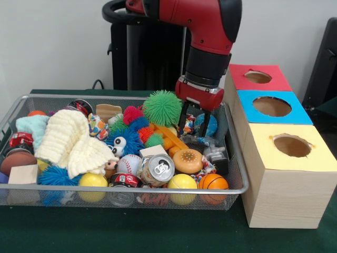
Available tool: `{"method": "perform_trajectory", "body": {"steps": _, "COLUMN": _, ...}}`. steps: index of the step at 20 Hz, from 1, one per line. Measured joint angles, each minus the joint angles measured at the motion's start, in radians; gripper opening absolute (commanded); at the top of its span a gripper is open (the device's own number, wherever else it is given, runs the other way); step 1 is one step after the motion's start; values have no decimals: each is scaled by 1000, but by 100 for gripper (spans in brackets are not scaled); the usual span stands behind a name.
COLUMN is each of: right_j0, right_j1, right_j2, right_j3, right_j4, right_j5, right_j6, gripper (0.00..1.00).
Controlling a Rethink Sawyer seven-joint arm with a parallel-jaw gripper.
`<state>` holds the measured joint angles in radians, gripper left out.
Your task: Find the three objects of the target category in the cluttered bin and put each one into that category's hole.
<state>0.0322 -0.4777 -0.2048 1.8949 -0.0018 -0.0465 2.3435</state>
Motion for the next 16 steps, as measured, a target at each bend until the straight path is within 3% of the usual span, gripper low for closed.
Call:
{"method": "perform_trajectory", "body": {"steps": 8, "right_j0": -2, "right_j1": 37, "right_j2": 3, "right_j3": 0, "right_j4": 1, "right_j5": -90, "right_j6": 0, "gripper": 100}}
{"method": "perform_trajectory", "body": {"steps": 16, "right_j0": -10, "right_j1": 140, "right_j2": 4, "right_j3": 2, "right_j4": 1, "right_j5": -352, "right_j6": 0, "gripper": 100}}
